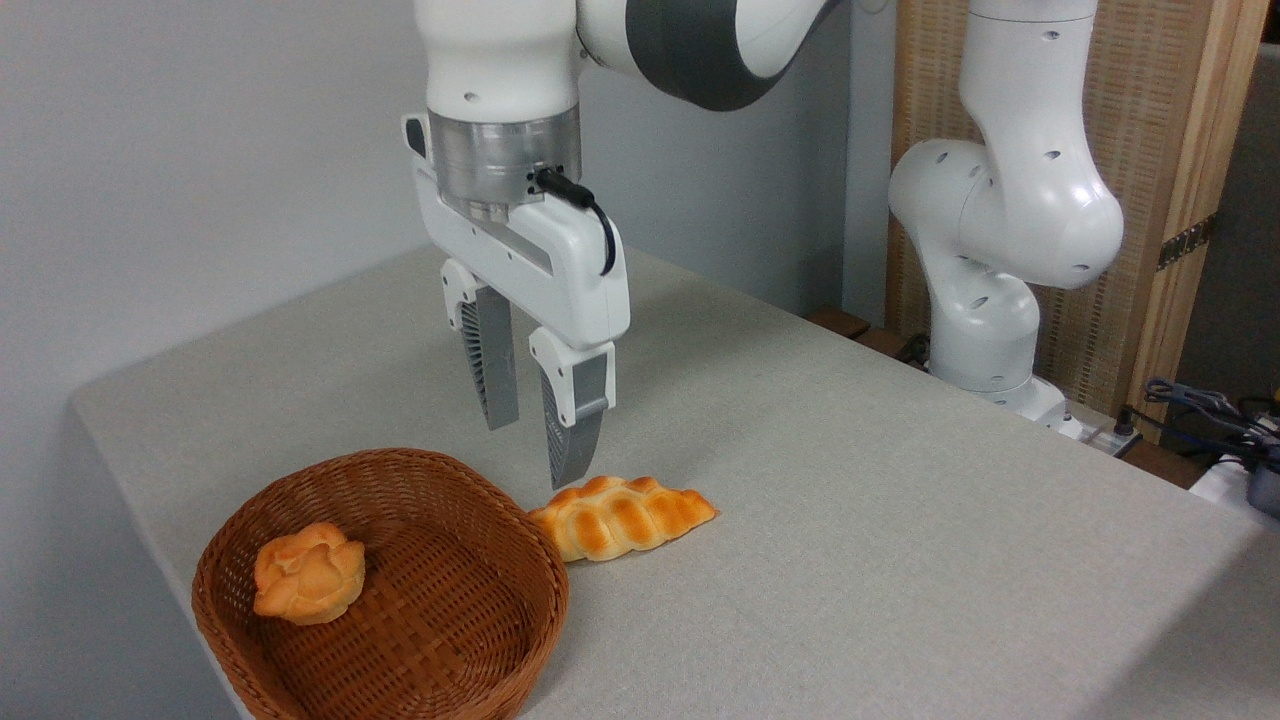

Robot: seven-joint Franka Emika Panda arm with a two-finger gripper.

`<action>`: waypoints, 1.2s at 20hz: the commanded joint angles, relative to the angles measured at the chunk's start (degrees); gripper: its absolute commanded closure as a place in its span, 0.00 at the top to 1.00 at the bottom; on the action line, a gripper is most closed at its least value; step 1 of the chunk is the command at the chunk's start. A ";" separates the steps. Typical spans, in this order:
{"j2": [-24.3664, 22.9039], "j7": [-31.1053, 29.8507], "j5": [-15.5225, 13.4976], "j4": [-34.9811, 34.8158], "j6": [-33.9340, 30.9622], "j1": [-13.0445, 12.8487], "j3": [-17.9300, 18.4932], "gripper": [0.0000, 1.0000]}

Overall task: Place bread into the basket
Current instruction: 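Lower the gripper down onto the braided bread roll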

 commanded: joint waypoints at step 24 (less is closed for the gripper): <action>-2.49 18.14 0.50 -16.00 0.68 -2.06 -1.16 1.00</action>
